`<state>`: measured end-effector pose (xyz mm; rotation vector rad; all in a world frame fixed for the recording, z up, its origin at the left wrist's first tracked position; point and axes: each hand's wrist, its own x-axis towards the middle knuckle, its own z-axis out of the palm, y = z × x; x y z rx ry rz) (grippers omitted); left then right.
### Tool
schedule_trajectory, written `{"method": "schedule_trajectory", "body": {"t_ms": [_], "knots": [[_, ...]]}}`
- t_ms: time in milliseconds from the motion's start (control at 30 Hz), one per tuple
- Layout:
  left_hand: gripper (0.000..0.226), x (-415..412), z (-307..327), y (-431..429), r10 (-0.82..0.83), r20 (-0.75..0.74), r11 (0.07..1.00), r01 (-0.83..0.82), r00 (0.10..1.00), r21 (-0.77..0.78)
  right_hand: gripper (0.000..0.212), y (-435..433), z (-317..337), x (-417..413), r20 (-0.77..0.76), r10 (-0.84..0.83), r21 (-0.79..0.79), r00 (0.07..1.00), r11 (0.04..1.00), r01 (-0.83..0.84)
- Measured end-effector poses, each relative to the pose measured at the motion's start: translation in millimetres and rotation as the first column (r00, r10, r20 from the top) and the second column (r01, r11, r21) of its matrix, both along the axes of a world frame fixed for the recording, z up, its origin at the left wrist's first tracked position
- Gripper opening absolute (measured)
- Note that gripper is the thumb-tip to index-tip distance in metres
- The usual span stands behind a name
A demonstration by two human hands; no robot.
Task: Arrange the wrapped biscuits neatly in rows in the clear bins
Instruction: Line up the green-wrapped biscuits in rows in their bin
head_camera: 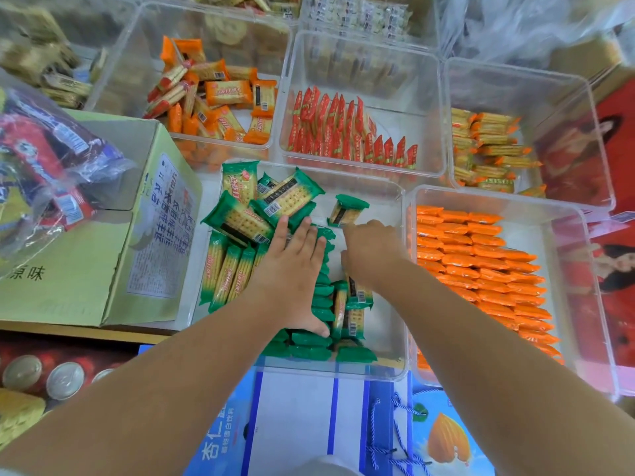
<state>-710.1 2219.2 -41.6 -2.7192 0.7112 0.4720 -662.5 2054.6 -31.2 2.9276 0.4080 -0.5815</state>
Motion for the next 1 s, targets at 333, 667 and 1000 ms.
{"method": "schedule_trajectory", "body": {"t_ms": [333, 667, 1000], "knots": [[0.153, -2, 4, 1, -0.001, -0.015, 1.0, 0.001, 1.0, 0.012, 0.04, -1, -12, -50, -0.199, 0.3, -0.014, 0.933, 0.951, -0.309], [0.153, 0, 2, 6, -0.007, -0.025, 0.999, 0.006, 1.0, -0.039, 0.03, -5, 17, -36, -0.223, 0.343, 0.074, 0.913, 0.939, -0.335], [0.154, 0, -3, 9, -0.019, -0.017, 0.996, 0.017, 1.0, -0.084, 0.02, -33, 90, 21, 0.0, -0.184, 0.513, 0.983, 0.844, 0.158]]}}
